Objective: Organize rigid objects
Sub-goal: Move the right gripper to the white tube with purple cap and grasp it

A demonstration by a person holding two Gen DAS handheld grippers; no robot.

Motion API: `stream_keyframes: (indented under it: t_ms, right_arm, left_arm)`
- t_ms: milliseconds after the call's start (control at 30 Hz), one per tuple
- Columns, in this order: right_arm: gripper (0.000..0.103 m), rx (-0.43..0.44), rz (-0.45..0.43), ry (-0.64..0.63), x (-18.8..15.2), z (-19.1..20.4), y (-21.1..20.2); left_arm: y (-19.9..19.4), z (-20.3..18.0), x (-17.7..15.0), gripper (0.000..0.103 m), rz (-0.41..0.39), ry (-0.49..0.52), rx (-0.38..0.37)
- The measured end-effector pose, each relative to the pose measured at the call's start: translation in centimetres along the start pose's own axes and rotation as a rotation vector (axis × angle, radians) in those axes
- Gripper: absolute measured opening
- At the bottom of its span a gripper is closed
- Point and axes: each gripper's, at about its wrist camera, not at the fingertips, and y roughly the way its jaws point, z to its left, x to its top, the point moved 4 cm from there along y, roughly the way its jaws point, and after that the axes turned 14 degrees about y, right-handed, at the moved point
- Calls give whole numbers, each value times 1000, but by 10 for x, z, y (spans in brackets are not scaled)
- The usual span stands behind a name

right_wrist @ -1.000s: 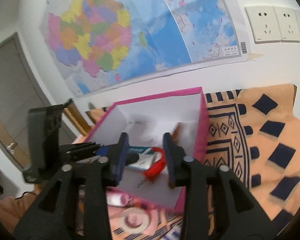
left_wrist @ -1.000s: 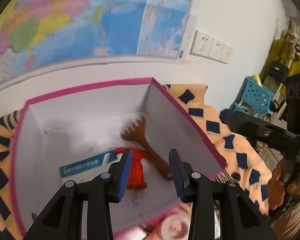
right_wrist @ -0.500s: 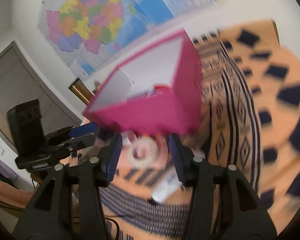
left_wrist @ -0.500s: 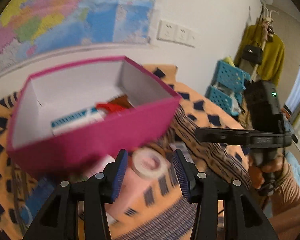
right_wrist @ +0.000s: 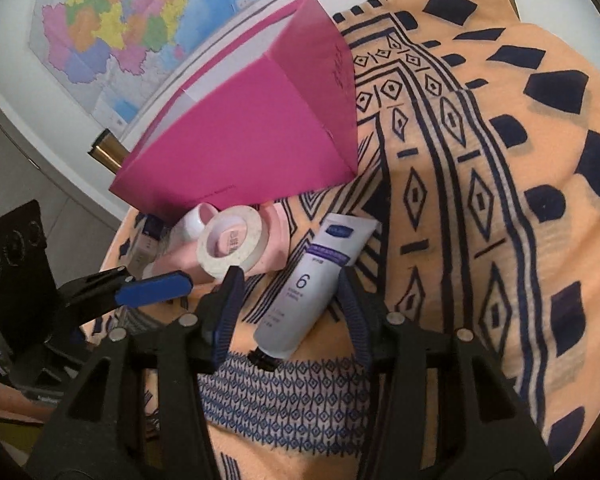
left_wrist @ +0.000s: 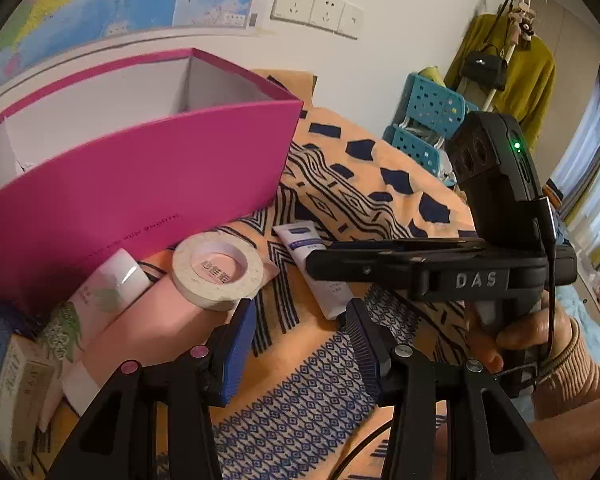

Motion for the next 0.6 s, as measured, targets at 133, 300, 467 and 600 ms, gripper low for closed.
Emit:
stream_keyframes:
  t_ms: [133, 300, 467, 600]
  right_arm:
    - [51, -31, -11, -19, -3, 2, 8]
    - [50, -70, -22, -46, -3, 6, 11]
    - [33, -148, -48, -85, -3, 7, 13]
    - [30, -129, -49, -60, -3, 3, 12]
  left_arm:
    - [10, -1, -1, 48, 24, 3, 1]
    - [18, -2, -3, 48, 39, 0, -11]
    - [21, -1, -5, 48, 45, -3, -17]
    - [22, 1, -8, 48, 47, -13, -33]
